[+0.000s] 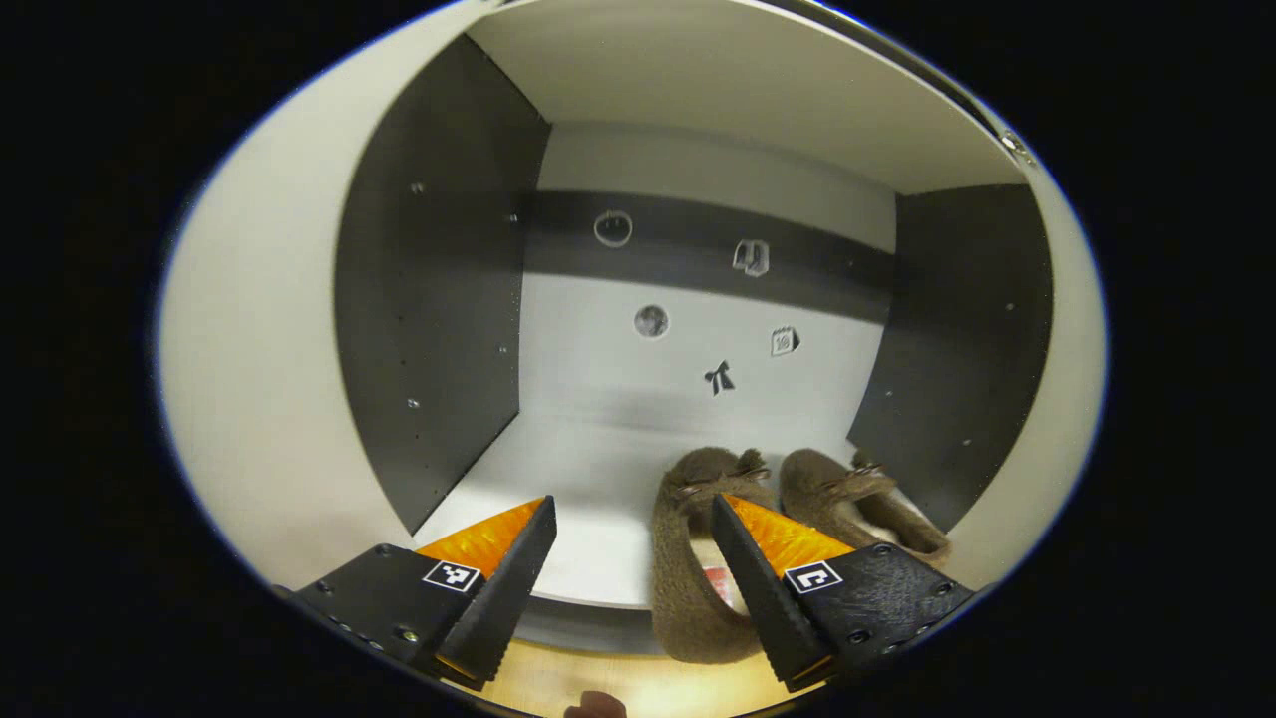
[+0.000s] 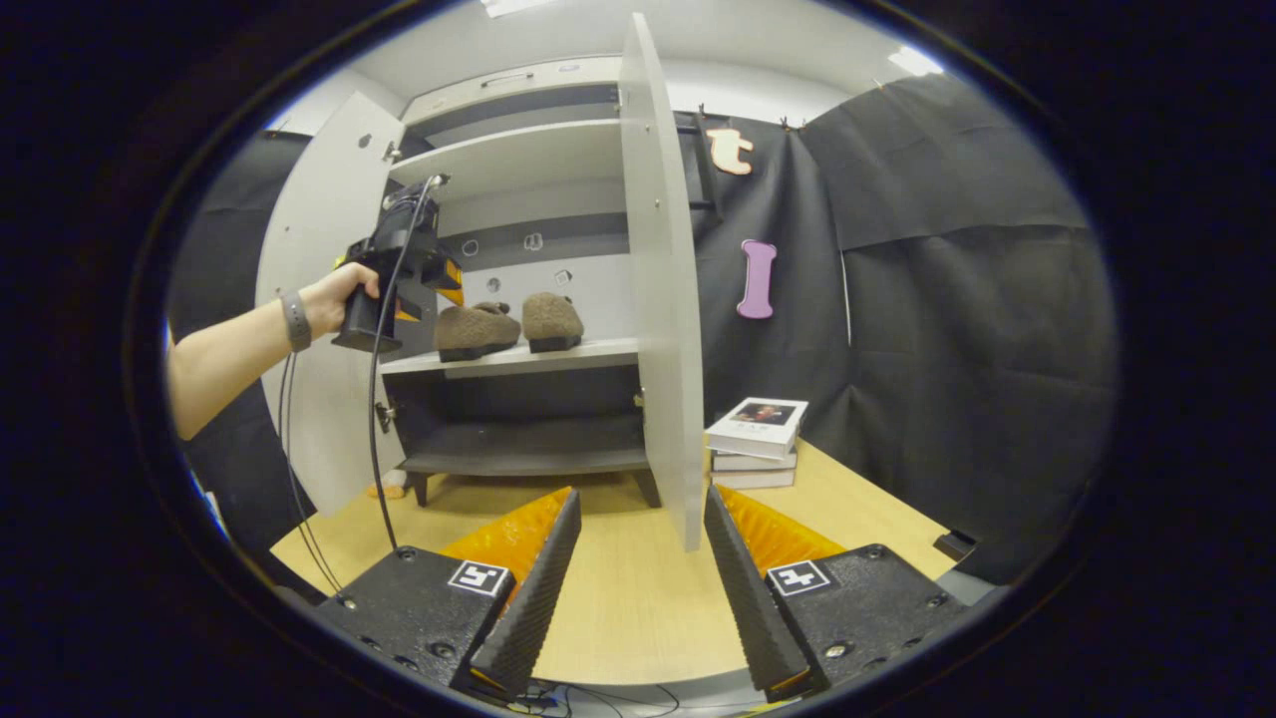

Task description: Grab one shoe with the right hand and put it into the shoe cabinet, grab the other shoe with the left hand and put it into the shoe cabinet; then close the right door with the right hand and the left door with the left hand.

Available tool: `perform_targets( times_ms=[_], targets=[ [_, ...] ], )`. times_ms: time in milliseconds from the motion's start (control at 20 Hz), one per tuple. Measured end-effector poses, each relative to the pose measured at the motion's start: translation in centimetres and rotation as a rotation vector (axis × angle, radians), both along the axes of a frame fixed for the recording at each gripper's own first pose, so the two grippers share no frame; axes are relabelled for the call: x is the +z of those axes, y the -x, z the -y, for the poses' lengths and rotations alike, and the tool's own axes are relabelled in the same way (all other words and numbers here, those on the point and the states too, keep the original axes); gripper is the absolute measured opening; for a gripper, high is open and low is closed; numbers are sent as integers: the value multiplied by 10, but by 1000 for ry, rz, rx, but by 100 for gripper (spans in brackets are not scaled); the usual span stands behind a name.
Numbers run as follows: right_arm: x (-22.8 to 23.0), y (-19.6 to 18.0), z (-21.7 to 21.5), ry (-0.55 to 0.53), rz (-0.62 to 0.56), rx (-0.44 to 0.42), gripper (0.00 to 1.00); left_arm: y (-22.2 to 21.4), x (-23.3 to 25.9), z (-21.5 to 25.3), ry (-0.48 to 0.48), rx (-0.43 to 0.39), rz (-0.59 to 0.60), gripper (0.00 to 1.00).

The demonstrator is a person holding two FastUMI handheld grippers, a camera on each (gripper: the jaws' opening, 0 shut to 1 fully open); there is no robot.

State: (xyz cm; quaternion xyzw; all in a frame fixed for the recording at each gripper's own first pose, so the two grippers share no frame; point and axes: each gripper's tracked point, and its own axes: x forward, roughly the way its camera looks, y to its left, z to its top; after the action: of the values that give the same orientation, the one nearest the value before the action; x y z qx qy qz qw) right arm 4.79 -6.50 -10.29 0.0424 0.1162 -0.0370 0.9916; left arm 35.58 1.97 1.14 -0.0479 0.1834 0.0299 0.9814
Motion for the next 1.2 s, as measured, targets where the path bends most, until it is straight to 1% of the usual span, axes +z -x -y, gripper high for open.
perform_targets(
  times_ms=[50, 100, 150, 250, 350, 400, 450, 500, 650, 700, 750, 950, 1050, 1200],
  targets=[
    [3, 0, -2, 4, 10, 5, 80, 15, 12, 6, 13, -21, 36, 95],
    [7, 0, -3, 9, 15, 13, 80, 30, 22, 11, 21, -38, 73, 90],
    [11, -1, -5, 13, 26, 20, 80, 46, 31, 13, 21, -48, 109, 95],
    [20, -3, -9, 21, 49, 37, 80, 77, 44, 17, -18, -69, 178, 95],
    [31, -4, -15, 23, 73, 58, 80, 111, 45, 21, -68, -80, 219, 94],
    [36, -4, -18, 20, 85, 71, 80, 126, 44, 23, -78, -87, 229, 94],
    [42, -4, -23, 17, 96, 88, 80, 143, 43, 22, -84, -83, 242, 90],
    [46, -2, -27, 14, 105, 105, 80, 158, 40, 22, -85, -80, 250, 95],
    [54, 9, -31, 34, 112, 142, 80, 204, 22, 22, -53, -75, 257, 95],
    [58, 13, -33, 40, 119, 153, 80, 218, 16, 25, -46, -84, 267, 99],
    [59, 17, -35, 44, 123, 164, 80, 232, 8, 28, -39, -96, 269, 95],
    [60, 34, -45, 14, 133, 196, 81, 290, -25, 37, -30, -79, 240, 95],
    [61, 41, -53, 0, 137, 214, 87, 313, -37, 42, -18, -75, 223, 95],
    [66, 48, -59, -21, 141, 238, 88, 335, -51, 38, -36, -48, 184, 95]
  ],
)
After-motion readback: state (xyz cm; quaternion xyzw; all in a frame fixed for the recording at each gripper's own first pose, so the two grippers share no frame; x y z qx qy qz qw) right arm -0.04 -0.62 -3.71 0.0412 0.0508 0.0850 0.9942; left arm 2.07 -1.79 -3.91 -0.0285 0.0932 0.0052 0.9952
